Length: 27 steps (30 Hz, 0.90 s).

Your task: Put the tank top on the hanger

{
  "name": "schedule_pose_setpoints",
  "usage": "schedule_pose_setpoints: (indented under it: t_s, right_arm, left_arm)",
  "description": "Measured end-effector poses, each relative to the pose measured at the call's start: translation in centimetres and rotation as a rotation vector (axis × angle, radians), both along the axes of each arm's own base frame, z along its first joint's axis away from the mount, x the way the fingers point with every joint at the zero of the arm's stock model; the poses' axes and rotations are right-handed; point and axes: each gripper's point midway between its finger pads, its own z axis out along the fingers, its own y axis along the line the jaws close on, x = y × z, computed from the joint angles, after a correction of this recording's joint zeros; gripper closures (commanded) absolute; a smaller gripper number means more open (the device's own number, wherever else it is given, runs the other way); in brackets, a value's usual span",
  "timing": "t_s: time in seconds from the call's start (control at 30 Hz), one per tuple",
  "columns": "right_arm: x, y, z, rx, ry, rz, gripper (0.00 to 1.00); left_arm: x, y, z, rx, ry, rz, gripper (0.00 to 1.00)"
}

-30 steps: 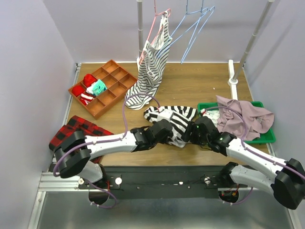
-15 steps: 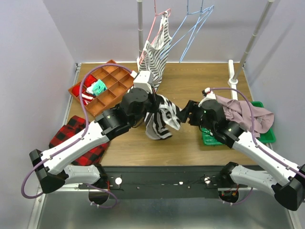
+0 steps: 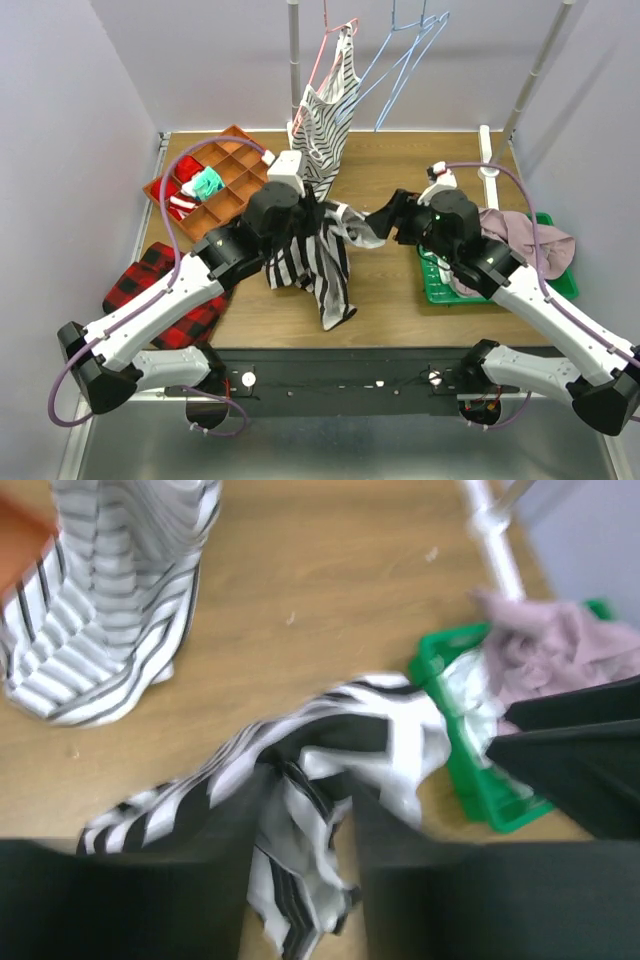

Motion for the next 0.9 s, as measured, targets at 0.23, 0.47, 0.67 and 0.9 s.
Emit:
schedule_pose_setpoints:
  t_s: [0.23,0.47,0.67,0.9]
  right_arm:
    - [-1.6,-1.1,-10.1,-0.117,0.184,-0.009,0.22]
    - [-2.2,-1.3,-18.0,-0.217,0.341,-0.02,0.22]
    - [0.2,0.5,-18.5,-0.23,0.312,-0.015,0.22]
    - [6.3,4.0,-20.1,-0.281,0.291,-0.057,0.5]
  left_arm:
    - [-2.6,5.3,-13.1,0.124,0.222,0.064,0.39]
    - [-3.7,5.2,-16.2,0.114,0.287,0.032,0.34]
    - [-3.0,3.6,-19.6,0.129,0.336,0.003,0.31]
    - [0.8,0.0,-22.0,0.117,0.359,0.017,0.53]
